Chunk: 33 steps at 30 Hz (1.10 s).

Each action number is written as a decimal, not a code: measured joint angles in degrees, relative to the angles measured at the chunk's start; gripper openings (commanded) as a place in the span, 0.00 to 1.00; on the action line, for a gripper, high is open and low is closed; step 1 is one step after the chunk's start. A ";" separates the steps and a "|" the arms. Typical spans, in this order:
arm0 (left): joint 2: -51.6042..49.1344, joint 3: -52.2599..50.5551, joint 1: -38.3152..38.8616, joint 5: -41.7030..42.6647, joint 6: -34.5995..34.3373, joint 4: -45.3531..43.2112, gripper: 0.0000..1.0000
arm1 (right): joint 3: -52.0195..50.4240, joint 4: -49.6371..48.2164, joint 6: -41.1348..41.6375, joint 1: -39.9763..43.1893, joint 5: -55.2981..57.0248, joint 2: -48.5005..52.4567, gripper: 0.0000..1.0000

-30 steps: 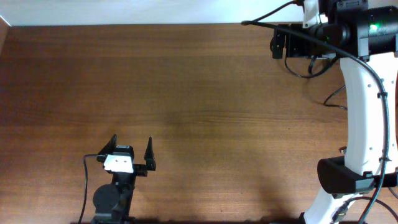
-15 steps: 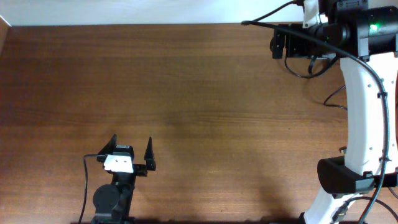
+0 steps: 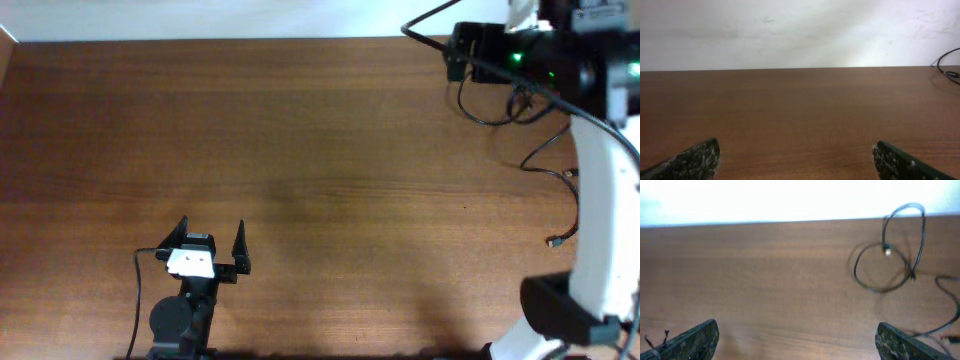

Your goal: Untangle cables

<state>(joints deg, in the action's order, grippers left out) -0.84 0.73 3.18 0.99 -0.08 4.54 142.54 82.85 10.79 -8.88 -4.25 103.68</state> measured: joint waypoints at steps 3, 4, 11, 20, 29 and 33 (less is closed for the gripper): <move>0.00 0.00 0.00 0.00 0.00 0.00 0.99 | -10.60 -9.29 0.02 0.00 -0.61 -9.07 0.99; 0.00 0.00 0.00 0.00 0.00 -0.02 0.99 | -15.47 -13.09 0.04 0.00 -0.96 -11.96 0.99; 0.00 0.00 0.00 -0.02 0.00 0.00 0.99 | -46.36 -32.24 0.04 0.00 -3.65 -23.28 0.99; 0.02 0.00 0.00 -0.39 0.00 0.00 0.99 | -74.29 -52.33 0.37 0.00 -5.79 -37.75 0.99; 0.00 0.00 0.00 -0.39 0.00 0.02 0.99 | -100.10 -72.61 0.79 0.00 -5.81 -52.11 0.99; 0.02 0.00 0.00 -0.42 0.00 0.00 0.99 | -111.38 -82.12 0.85 0.00 -5.99 -59.23 0.99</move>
<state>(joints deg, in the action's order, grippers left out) -0.82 0.73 3.18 0.58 -0.08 4.54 31.16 0.73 11.64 -8.88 -10.24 44.45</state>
